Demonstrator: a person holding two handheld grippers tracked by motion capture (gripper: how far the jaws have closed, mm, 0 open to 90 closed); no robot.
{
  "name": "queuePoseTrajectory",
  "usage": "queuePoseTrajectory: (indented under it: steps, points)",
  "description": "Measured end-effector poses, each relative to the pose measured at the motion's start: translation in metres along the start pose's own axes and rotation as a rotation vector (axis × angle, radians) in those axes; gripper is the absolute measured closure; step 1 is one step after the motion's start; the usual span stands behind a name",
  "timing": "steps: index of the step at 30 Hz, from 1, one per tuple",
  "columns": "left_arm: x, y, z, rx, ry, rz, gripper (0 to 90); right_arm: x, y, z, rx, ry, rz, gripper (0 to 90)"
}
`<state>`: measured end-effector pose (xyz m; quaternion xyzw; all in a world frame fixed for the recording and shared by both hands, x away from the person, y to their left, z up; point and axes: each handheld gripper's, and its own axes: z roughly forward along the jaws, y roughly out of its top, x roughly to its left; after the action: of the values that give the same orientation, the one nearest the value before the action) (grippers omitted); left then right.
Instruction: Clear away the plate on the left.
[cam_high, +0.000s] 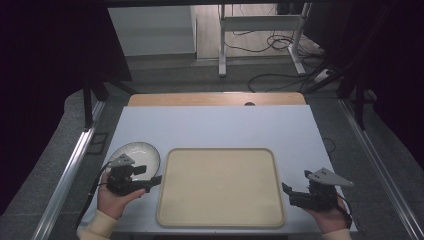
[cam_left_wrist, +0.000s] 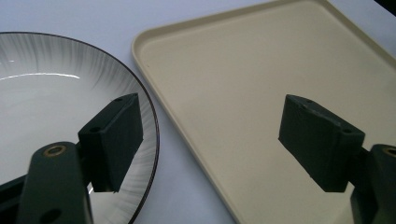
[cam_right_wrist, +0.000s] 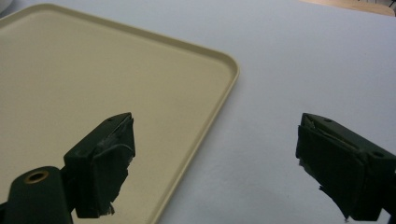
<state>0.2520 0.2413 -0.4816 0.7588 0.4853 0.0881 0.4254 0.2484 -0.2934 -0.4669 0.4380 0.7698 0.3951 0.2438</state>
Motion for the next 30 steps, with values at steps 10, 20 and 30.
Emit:
queuePoseTrajectory:
  steps: [10,20,30]
  points:
    - [-0.002,-0.001,0.001,0.010,-0.004,0.004,21.3,-0.001,0.001,-0.001,-0.005,-0.003,0.005,12.9]
    - [0.002,0.000,-0.003,0.002,0.027,0.007,21.4,-0.002,0.001,0.001,0.004,0.004,0.000,13.0]
    - [0.016,0.004,-0.014,-0.020,0.082,0.000,21.5,-0.003,0.000,0.004,0.021,0.009,-0.004,13.1]
